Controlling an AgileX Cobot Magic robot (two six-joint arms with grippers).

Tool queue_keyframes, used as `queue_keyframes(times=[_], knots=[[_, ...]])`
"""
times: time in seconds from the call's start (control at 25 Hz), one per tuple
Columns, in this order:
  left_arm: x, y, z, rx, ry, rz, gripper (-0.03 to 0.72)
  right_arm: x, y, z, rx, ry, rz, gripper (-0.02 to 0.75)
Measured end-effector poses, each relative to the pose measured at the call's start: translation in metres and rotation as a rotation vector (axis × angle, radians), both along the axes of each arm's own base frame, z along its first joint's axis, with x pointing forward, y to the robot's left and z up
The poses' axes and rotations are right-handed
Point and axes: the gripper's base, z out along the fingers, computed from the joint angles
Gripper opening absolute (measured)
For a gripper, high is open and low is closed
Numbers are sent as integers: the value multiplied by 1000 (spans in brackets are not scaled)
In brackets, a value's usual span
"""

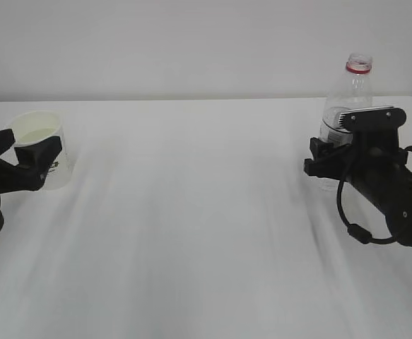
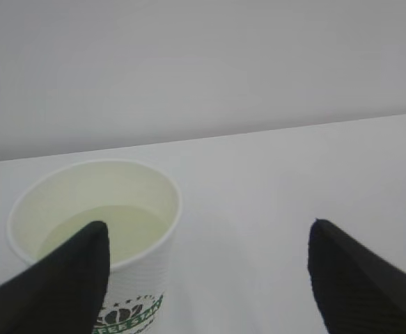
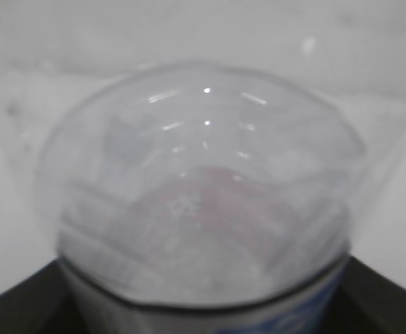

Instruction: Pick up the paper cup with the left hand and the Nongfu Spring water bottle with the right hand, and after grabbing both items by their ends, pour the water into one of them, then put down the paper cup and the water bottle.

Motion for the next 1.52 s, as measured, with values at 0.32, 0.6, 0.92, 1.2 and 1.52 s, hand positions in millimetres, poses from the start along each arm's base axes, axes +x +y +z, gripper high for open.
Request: queue_keyframes(times=[0.32, 0.6, 0.92, 1.2, 1.52], knots=[[0, -1, 0, 4, 0, -13, 638, 0, 0, -4, -2, -13, -2, 519], [0, -1, 0, 4, 0, -13, 633, 1, 0, -4, -1, -17, -2, 542], [0, -1, 0, 4, 0, -13, 630, 1, 0, -2, 0, -38, -2, 629], [0, -1, 0, 4, 0, -13, 629, 2, 0, 2, 2, -85, -4, 633], [0, -1, 0, 4, 0, -13, 625, -3, 1, 3, -7, -117, 21, 633]])
